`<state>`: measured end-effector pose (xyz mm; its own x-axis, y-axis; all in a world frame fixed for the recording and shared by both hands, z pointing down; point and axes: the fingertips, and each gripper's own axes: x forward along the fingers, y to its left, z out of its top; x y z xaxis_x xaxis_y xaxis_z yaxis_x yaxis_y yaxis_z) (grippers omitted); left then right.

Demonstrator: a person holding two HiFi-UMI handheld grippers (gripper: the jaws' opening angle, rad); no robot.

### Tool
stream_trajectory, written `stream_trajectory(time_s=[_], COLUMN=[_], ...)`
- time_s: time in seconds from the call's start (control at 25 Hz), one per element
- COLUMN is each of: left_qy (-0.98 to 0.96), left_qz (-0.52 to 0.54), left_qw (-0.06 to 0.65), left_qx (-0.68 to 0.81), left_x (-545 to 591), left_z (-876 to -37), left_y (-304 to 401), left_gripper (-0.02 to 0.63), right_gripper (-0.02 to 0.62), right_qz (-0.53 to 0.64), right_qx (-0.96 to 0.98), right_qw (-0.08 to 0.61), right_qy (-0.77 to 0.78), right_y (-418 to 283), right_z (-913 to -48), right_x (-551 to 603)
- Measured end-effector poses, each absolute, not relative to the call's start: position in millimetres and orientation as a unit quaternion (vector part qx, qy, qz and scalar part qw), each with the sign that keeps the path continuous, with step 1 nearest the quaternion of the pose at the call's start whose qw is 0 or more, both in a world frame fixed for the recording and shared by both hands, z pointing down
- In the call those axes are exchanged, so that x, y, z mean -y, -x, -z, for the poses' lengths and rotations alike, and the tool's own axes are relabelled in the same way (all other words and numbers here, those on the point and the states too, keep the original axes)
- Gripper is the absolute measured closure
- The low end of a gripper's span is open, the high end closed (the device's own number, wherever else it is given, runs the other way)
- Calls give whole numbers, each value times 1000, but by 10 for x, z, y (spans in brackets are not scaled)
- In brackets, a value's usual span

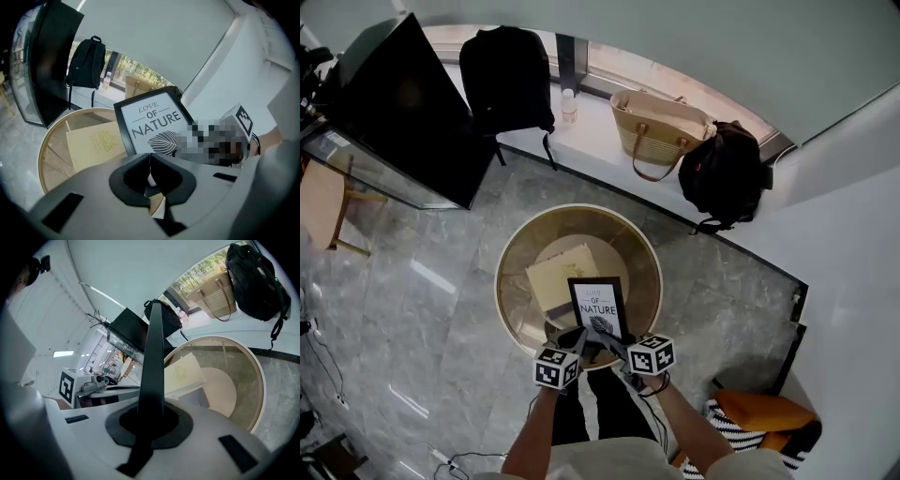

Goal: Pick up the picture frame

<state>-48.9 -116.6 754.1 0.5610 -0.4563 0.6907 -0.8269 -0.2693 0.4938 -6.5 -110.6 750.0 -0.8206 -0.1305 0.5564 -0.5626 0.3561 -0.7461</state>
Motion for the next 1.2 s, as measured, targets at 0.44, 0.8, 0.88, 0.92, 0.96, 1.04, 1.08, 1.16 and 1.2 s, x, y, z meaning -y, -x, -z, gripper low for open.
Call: stream_trajectory(time_s=[0.44, 0.8, 0.88, 0.92, 0.96, 1.04, 1.08, 1.16, 1.2], left_qy=[-770, -763, -766, -767, -768, -768, -767, -765, -764], left_qz=[-195, -133, -127, -125, -124, -119, -116, -112, -114], left_qw=[413, 385, 375, 373, 371, 371, 371, 373, 374], left_qx=[446, 502, 506, 506, 507, 509, 510, 512, 513], left_x=[1008, 869, 844, 828, 810, 774, 752, 697, 669], left_z=[-6772, -5991, -5890, -5861, -5838, -5793, -5774, -5765, -5771], left_y=[480, 531, 531, 530, 525, 509, 503, 511, 527], left_gripper=[586, 586, 586, 586, 586, 586, 586, 586, 586], right_gripper=[555, 555, 555, 555, 555, 555, 555, 555, 555], right_qz=[-524, -489, -476, -470, -464, -453, -446, -436, -433], right_qx=[788, 793, 800, 803, 807, 812, 816, 821, 822], right_qw=[175, 171, 181, 184, 186, 191, 194, 197, 197], right_qy=[-271, -320, -317, -316, -316, -314, -313, -312, -313], right_y=[-78, -239, -216, -208, -207, -228, -246, -281, -291], right_z=[-6874, -6345, -6274, -6237, -6200, -6122, -6086, -6039, -6027], right_x=[844, 753, 715, 695, 677, 659, 656, 637, 623])
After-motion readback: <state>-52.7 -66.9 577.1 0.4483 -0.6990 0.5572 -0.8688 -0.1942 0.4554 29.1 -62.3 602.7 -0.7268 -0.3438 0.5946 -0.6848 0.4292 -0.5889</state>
